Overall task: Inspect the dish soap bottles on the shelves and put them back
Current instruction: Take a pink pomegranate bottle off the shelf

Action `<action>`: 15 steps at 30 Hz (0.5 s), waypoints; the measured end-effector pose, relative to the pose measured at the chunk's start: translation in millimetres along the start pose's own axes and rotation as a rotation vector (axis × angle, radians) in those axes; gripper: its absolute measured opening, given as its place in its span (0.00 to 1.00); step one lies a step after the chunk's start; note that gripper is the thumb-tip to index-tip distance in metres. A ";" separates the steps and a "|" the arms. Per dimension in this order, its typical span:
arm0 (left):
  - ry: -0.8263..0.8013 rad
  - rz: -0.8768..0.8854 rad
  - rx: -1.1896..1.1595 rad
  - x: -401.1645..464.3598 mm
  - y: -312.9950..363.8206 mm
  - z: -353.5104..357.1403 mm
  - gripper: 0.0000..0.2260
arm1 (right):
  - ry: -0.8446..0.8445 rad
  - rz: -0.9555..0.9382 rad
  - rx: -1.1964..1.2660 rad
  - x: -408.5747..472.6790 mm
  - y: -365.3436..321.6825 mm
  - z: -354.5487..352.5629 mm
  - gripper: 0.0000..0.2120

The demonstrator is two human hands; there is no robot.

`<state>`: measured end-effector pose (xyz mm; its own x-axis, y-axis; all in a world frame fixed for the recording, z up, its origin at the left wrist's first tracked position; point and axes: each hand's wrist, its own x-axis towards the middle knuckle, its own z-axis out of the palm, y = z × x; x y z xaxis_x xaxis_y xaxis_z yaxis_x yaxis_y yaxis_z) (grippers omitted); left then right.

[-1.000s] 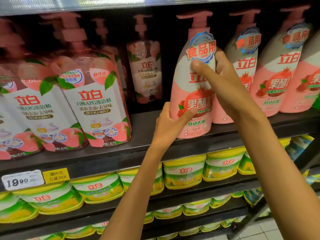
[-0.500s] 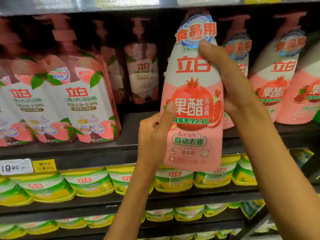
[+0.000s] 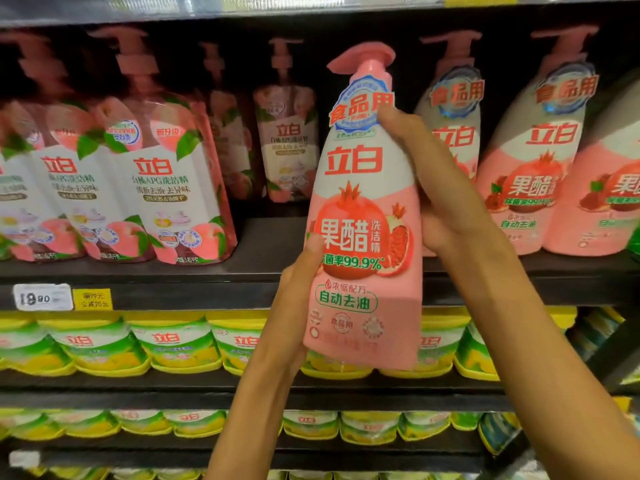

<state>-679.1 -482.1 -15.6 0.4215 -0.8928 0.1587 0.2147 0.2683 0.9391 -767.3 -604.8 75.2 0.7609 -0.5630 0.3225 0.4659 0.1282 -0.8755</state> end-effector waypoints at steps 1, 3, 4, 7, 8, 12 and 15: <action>0.006 0.007 -0.019 0.7 1.5 0.7 0.20 | -0.015 0.006 0.066 0.8 -1.1 0.7 0.14; -0.016 -0.003 -0.089 -0.1 3.8 1.8 0.20 | -0.037 0.027 0.157 4.3 -1.7 3.4 0.19; -0.027 -0.019 -0.122 -1.5 5.4 3.4 0.20 | -0.050 0.047 0.190 6.2 -0.8 5.0 0.23; -0.045 -0.067 -0.186 -3.1 2.1 2.8 0.21 | -0.093 0.074 0.257 9.7 6.0 9.7 0.30; -0.044 -0.082 -0.202 -4.1 1.0 1.8 0.22 | -0.087 0.068 0.255 11.0 9.8 8.9 0.29; -0.011 -0.141 -0.179 -2.8 -1.9 -10.7 0.23 | 0.031 0.094 0.206 12.0 13.6 8.7 0.23; -0.007 -0.148 -0.163 -3.1 -3.3 -18.3 0.19 | 0.135 -0.009 0.097 12.2 15.4 11.9 0.13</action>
<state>-665.0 -473.6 -24.8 0.3688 -0.9292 0.0250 0.4135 0.1881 0.8909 -745.4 -600.0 70.0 0.6919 -0.6682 0.2734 0.5189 0.1970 -0.8318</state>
